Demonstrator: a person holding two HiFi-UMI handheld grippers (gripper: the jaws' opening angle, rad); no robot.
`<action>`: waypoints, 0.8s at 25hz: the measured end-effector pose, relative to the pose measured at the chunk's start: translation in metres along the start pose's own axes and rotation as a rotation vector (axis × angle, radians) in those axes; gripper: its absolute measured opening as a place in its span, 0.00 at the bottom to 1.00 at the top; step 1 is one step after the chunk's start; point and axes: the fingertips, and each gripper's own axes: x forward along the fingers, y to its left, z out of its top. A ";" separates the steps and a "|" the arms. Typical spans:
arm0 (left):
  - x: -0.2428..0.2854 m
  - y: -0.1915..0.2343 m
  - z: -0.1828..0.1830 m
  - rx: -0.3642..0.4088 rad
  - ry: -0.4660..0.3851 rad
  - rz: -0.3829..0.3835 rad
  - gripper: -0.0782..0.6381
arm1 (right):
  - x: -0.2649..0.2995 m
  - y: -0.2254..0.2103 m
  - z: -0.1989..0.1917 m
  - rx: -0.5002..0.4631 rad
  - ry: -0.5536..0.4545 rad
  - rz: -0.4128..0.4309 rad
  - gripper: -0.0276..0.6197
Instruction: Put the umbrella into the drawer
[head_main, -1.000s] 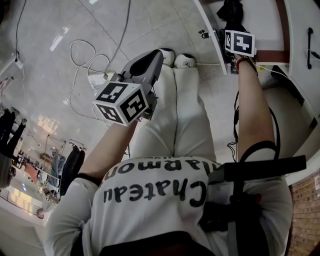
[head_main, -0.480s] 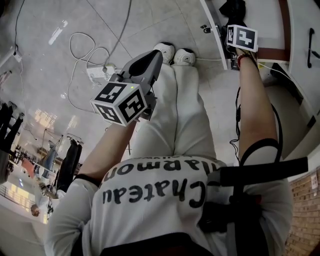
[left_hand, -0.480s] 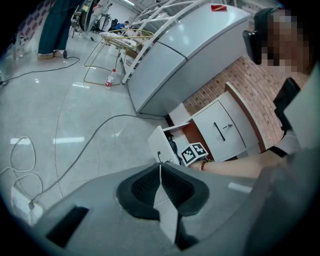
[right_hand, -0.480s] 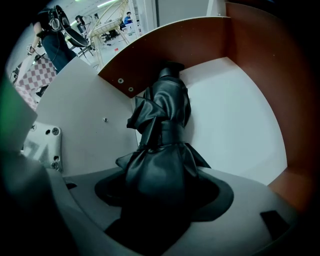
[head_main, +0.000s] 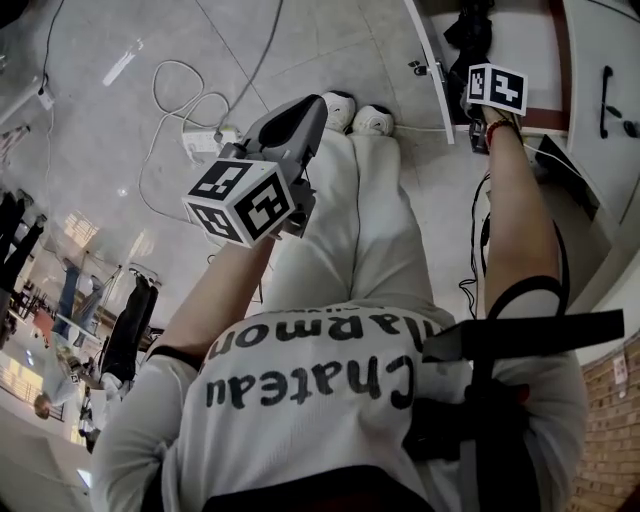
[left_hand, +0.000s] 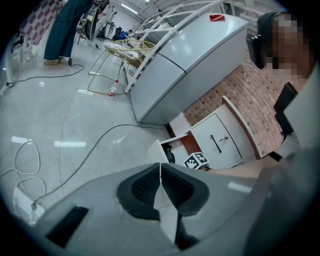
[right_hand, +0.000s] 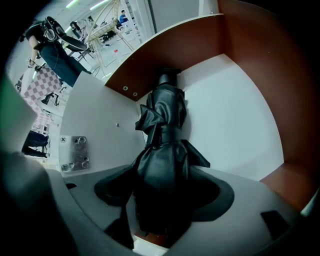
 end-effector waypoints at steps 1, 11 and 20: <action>-0.004 -0.002 0.004 0.004 -0.007 0.002 0.14 | -0.004 0.000 0.001 0.013 -0.001 0.007 0.52; -0.056 -0.044 0.036 0.026 -0.080 -0.002 0.14 | -0.075 0.014 0.015 0.115 -0.101 -0.002 0.48; -0.106 -0.112 0.089 0.086 -0.162 -0.058 0.14 | -0.174 0.015 0.002 0.192 -0.139 -0.037 0.13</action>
